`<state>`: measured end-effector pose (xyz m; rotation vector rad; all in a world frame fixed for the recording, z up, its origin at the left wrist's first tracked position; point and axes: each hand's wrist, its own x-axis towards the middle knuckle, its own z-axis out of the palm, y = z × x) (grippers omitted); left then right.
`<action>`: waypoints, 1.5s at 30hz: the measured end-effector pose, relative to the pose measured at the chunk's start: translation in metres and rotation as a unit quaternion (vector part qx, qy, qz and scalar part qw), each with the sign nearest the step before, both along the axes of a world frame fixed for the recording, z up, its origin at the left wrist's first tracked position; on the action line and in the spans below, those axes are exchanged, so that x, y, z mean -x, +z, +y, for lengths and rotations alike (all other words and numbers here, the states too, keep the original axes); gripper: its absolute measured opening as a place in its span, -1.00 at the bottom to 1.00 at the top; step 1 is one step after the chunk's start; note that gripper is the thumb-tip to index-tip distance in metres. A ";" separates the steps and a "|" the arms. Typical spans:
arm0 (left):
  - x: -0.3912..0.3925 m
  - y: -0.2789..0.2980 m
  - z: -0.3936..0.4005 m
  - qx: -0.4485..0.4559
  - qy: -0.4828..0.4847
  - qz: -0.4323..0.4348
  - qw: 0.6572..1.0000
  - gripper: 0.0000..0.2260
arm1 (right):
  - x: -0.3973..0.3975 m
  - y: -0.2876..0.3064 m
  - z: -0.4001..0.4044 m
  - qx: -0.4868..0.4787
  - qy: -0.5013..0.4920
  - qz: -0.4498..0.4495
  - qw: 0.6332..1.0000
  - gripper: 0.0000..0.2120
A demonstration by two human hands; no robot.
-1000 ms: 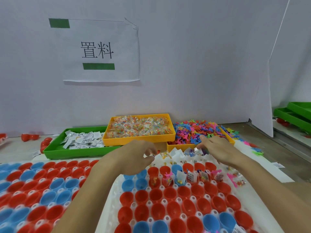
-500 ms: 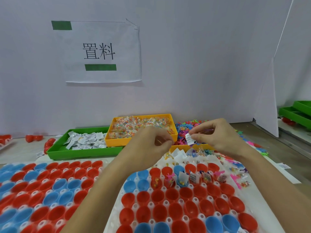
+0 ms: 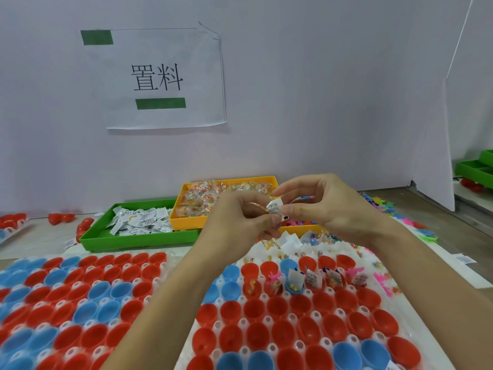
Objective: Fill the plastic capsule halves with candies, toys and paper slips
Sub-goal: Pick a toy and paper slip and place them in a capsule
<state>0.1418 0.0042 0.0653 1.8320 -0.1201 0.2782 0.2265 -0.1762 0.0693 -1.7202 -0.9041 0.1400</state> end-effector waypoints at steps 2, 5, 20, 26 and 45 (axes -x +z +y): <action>0.001 0.002 0.000 0.019 -0.006 0.011 1.000 -0.90 | -0.001 0.000 0.000 0.007 0.012 0.013 1.000 -0.73; 0.000 0.000 -0.001 0.016 0.000 0.020 1.000 -0.92 | -0.003 -0.001 -0.002 0.025 0.001 0.003 1.000 -0.76; 0.001 -0.004 0.033 -0.288 -0.046 0.194 0.936 -0.86 | -0.058 -0.018 -0.090 0.361 -0.268 -0.053 0.892 -0.79; 0.000 -0.006 0.032 -0.303 -0.039 0.179 0.935 -0.81 | -0.060 -0.021 -0.086 0.406 -0.283 -0.079 0.865 -0.74; 0.003 0.008 0.037 -0.301 -0.072 0.102 0.946 -0.88 | 0.021 0.005 0.018 0.228 -0.003 -0.102 0.968 -0.95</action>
